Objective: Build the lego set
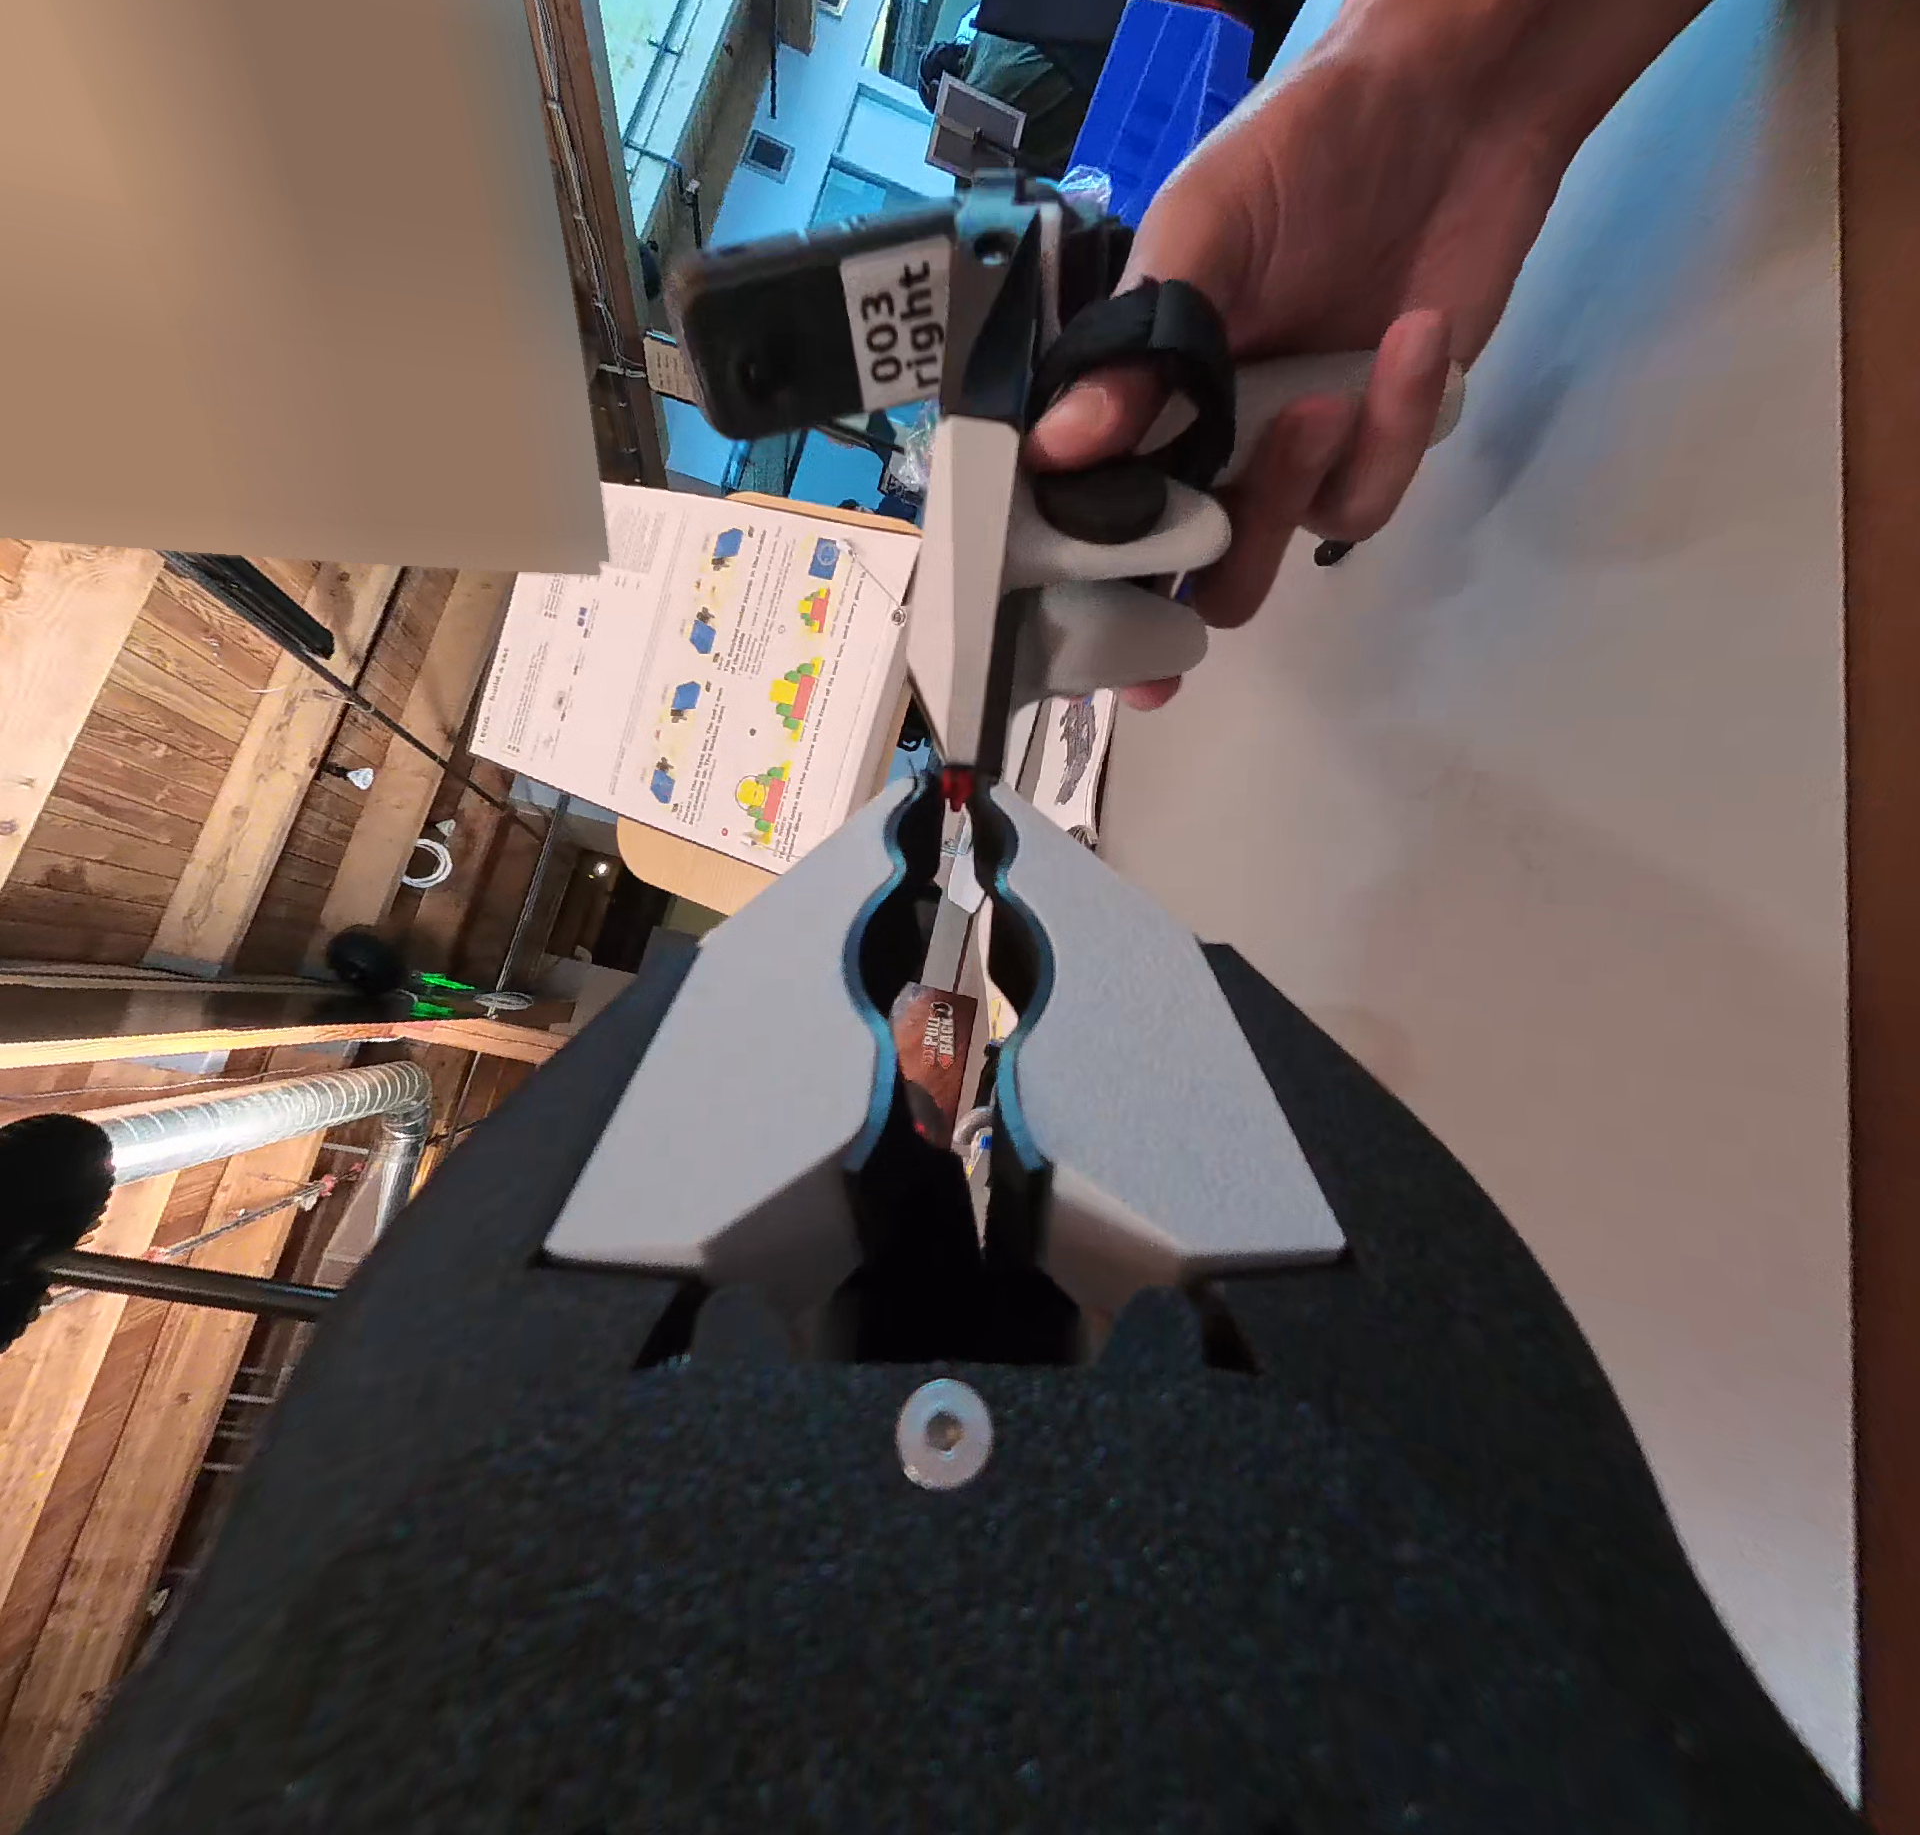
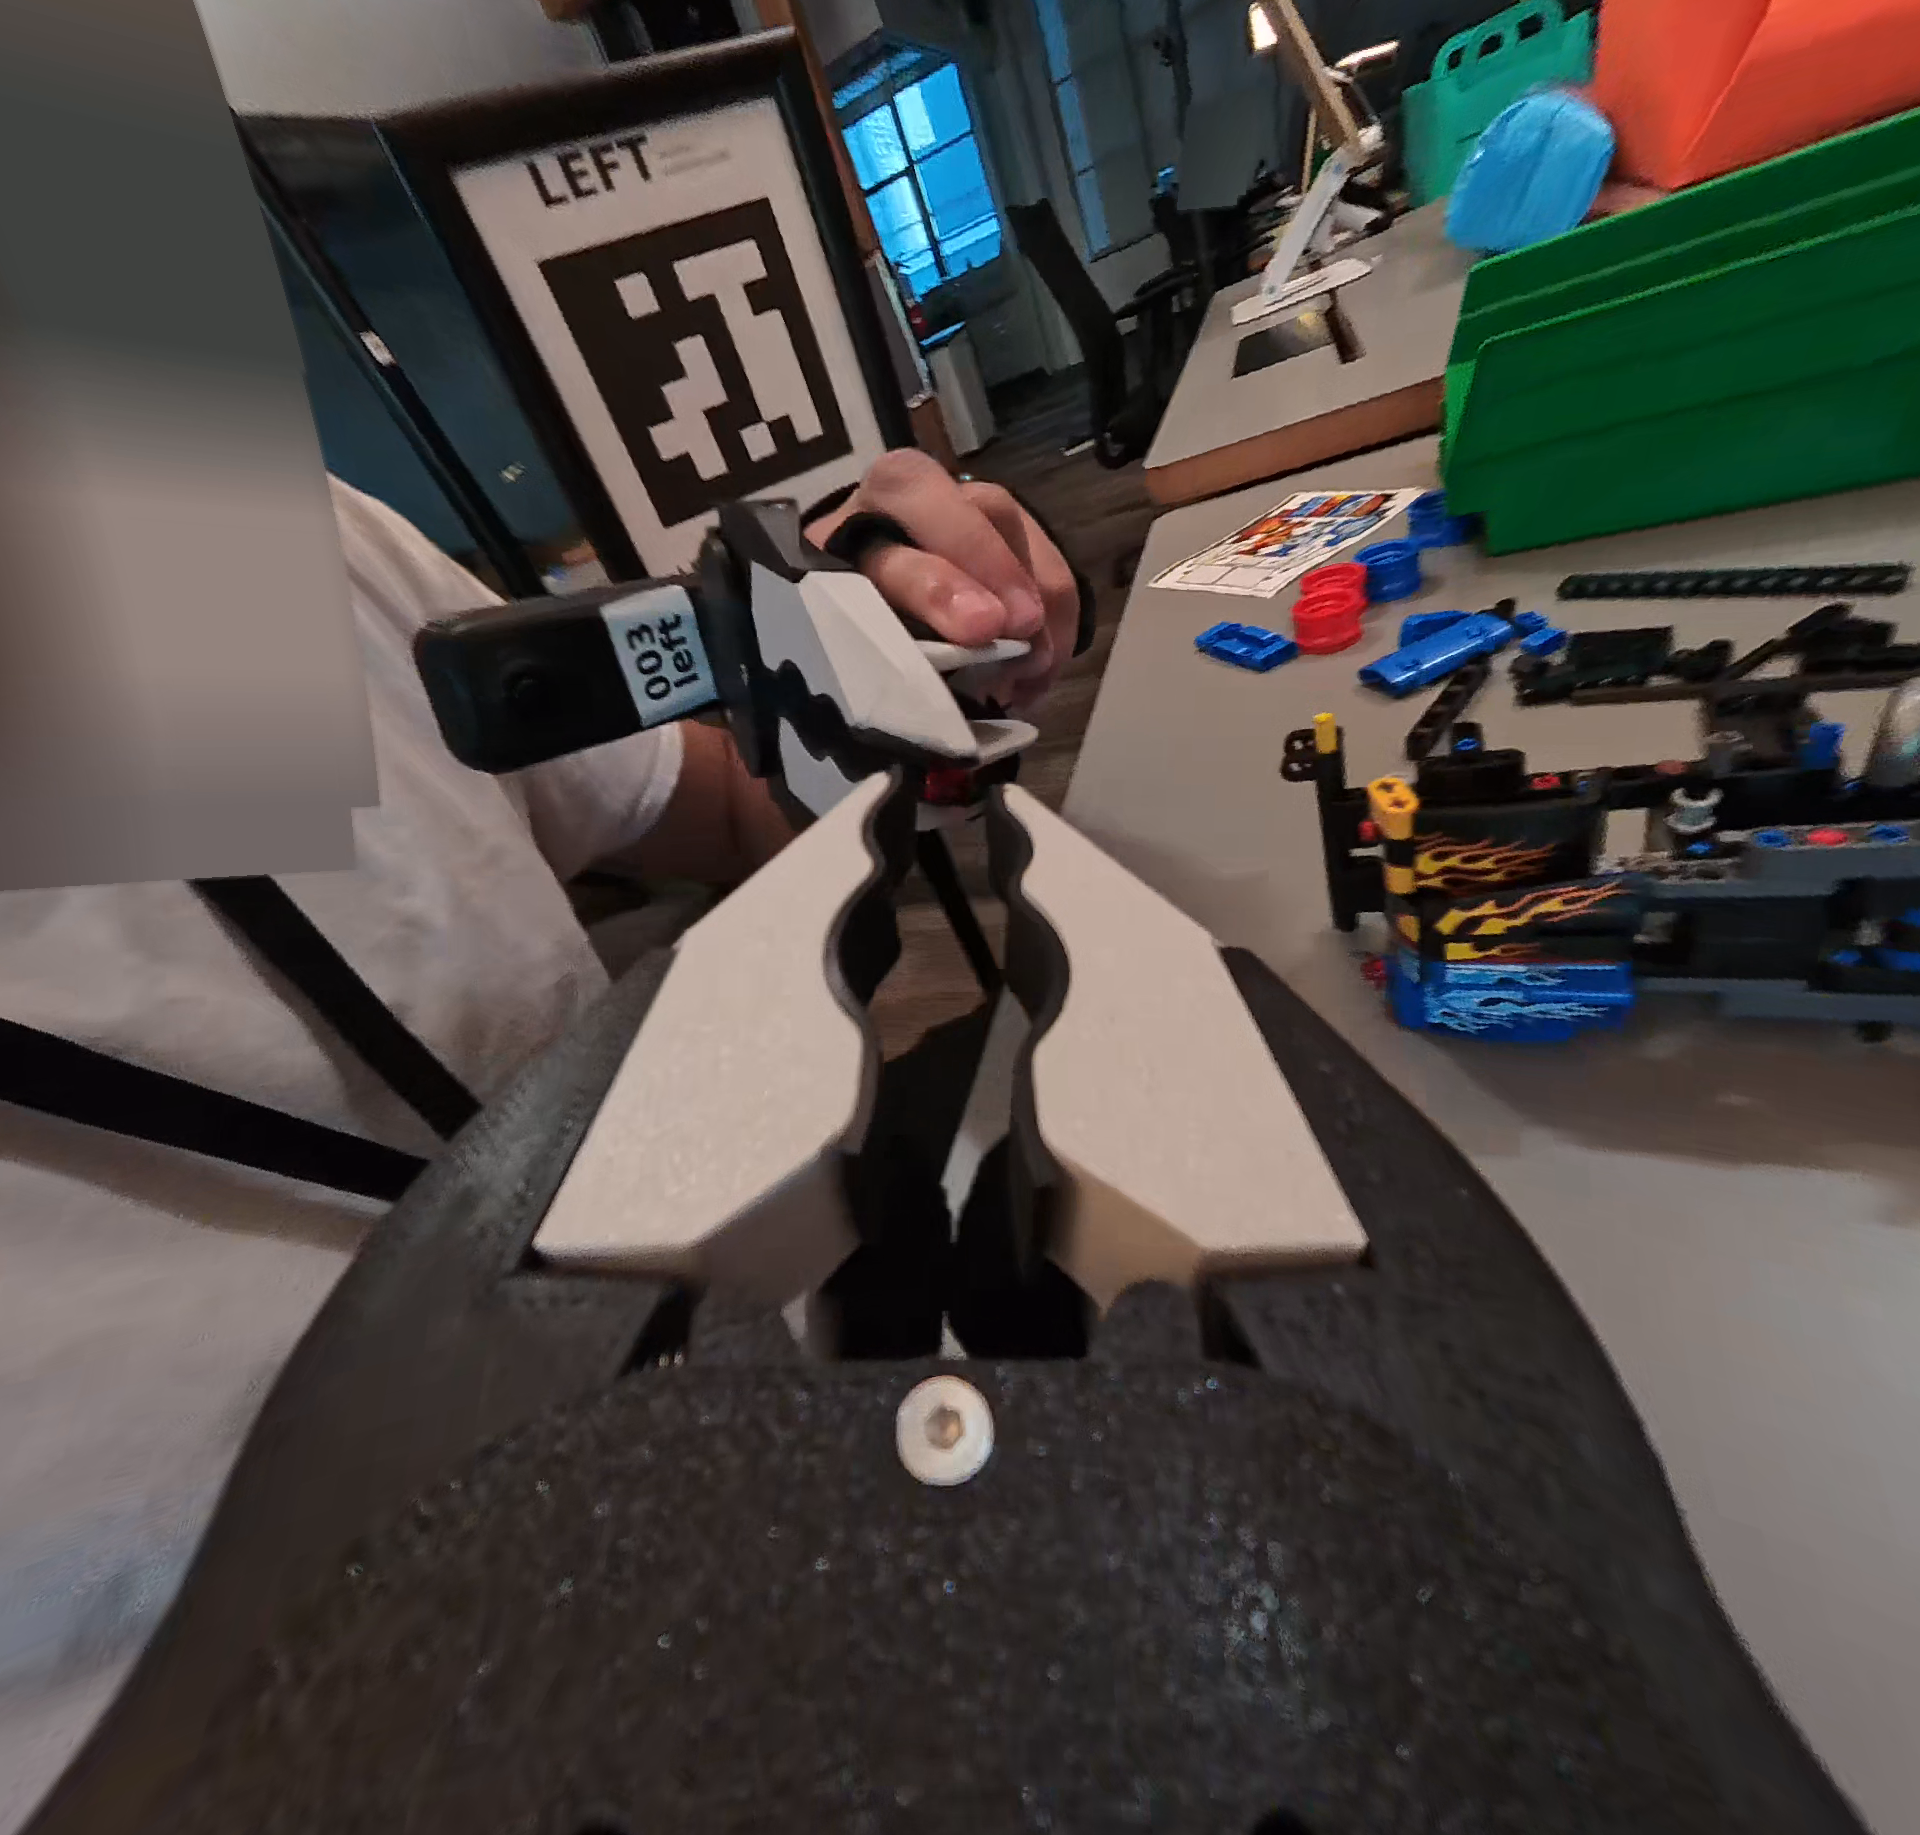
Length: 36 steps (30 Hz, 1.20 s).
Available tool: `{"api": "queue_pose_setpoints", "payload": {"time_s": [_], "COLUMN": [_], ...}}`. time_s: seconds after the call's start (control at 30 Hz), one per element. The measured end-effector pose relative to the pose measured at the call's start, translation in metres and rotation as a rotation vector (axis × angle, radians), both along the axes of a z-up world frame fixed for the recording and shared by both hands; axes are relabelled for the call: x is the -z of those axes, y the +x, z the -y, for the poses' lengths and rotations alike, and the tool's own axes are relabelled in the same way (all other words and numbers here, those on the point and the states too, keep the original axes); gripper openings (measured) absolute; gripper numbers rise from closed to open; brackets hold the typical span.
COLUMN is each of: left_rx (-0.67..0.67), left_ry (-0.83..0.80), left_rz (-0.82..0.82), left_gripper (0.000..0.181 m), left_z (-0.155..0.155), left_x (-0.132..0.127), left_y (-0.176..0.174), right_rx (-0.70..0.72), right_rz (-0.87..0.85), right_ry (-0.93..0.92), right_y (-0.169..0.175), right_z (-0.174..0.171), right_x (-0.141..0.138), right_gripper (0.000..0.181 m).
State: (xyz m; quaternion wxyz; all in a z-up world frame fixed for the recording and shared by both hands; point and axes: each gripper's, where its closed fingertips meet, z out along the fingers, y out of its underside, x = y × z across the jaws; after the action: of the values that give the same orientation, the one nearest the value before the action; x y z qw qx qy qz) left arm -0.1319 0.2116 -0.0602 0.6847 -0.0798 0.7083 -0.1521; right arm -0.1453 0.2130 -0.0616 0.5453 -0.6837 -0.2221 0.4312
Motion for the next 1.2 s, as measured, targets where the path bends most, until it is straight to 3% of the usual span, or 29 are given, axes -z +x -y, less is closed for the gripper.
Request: {"api": "queue_pose_setpoints", "payload": {"time_s": [0.23, 0.3, 0.43, 0.67, 0.8, 1.2], "left_rx": [-0.050, -0.084, -0.062, -0.054, -0.034, 0.036], "left_ry": [-0.055, -0.061, -0.081, -0.100, -0.102, -0.262], "left_rz": [0.000, 0.018, -0.018, 0.038, 0.062, 0.053], "left_gripper": [0.004, 0.006, 0.005, 0.005, 0.005, 0.004], "left_z": [-0.005, -0.010, -0.005, -0.009, -0.007, -0.007], "left_x": [0.000, -0.002, 0.008, 0.009, 0.010, 0.008], "left_y": [0.005, 0.007, 0.008, 0.011, 0.012, 0.012], "right_rx": [0.138, 0.209, 0.247, 0.291, 0.249, 0.244], "right_rz": [0.187, 0.250, 0.303, 0.378, 0.374, 0.391], "right_ry": [0.155, 0.197, 0.251, 0.231, 0.208, 0.227], "right_y": [0.007, 0.014, 0.013, 0.027, 0.021, 0.019], "right_z": [-0.005, -0.008, -0.007, -0.007, -0.005, -0.005], "right_x": [0.001, 0.002, 0.001, 0.006, 0.010, 0.010], "right_gripper": [0.010, 0.000, 0.000, 0.003, 0.013, 0.009]}}
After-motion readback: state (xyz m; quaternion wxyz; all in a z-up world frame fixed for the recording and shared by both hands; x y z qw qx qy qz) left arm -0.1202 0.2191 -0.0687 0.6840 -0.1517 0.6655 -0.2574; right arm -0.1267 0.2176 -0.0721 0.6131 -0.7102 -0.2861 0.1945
